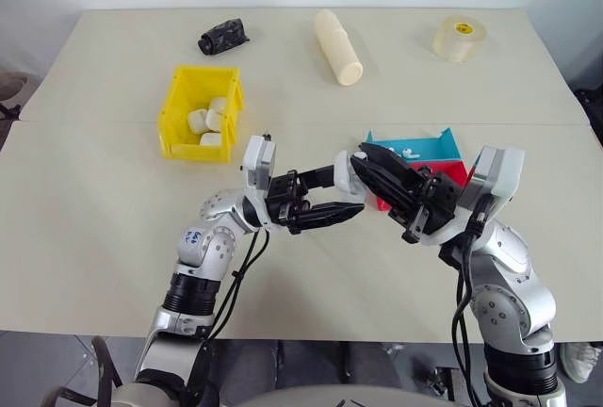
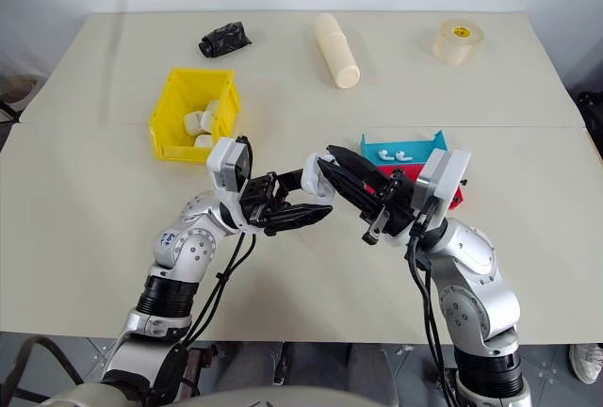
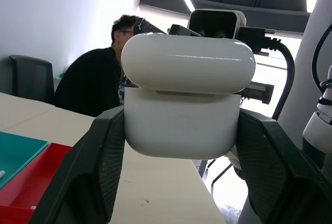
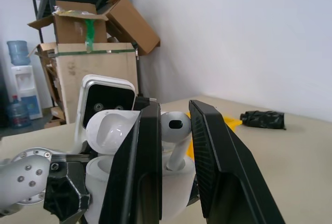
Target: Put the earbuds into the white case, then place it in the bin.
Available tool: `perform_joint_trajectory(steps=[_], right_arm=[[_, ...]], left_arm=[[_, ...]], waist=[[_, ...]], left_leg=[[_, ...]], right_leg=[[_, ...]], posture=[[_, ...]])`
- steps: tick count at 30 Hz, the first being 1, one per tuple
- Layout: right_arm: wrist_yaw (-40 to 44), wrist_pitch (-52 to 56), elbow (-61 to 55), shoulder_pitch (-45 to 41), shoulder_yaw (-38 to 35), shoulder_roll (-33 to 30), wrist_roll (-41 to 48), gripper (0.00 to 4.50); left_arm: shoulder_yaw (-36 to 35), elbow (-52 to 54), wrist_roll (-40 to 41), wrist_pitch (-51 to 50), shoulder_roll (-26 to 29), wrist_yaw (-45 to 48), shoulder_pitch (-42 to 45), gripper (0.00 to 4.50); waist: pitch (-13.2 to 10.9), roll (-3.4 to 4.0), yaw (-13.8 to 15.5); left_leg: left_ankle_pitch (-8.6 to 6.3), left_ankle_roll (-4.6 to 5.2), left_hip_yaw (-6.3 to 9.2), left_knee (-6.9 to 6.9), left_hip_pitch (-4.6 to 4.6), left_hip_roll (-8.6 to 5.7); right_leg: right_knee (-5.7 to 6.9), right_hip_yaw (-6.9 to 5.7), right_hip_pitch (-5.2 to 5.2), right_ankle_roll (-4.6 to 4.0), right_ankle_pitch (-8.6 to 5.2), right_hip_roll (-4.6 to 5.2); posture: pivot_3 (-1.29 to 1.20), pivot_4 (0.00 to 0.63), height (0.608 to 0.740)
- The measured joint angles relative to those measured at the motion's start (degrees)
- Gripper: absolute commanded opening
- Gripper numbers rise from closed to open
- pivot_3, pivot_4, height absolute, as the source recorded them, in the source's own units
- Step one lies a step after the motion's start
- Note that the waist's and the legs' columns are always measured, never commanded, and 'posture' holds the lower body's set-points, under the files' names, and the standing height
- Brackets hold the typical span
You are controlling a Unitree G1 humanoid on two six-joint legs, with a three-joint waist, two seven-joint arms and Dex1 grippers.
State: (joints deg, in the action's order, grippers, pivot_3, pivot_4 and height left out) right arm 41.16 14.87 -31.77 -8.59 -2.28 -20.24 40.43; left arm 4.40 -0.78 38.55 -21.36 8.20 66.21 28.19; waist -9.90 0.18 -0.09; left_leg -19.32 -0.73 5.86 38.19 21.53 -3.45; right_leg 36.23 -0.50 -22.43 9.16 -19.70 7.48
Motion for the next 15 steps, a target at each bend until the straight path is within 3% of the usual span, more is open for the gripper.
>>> perform_joint_trajectory(steps=[13,15], right_arm=[[0.05,1.64,0.66,-0.77,-0.53,-1.73,3.65,4.48],[0.16,2.03,0.66,-0.78,-0.56,-1.91,4.05,4.50]], left_arm=[[0.30,0.34,-0.35,0.22,0.61,1.61,0.00,2.80],[0.19,0.34,-0.41,0.39,0.57,1.26,0.00,2.80]], waist=[[0.00,0.00,0.02],[0.00,0.00,0.01]], left_leg=[[0.00,0.00,0.00,0.00,0.00,0.00],[0.00,0.00,0.00,0.00,0.00,0.01]], right_leg=[[0.00,0.00,0.00,0.00,0.00,0.00],[0.00,0.00,0.00,0.00,0.00,0.00]], posture=[[0.00,0.150,0.740],[0.00,0.150,0.740]])
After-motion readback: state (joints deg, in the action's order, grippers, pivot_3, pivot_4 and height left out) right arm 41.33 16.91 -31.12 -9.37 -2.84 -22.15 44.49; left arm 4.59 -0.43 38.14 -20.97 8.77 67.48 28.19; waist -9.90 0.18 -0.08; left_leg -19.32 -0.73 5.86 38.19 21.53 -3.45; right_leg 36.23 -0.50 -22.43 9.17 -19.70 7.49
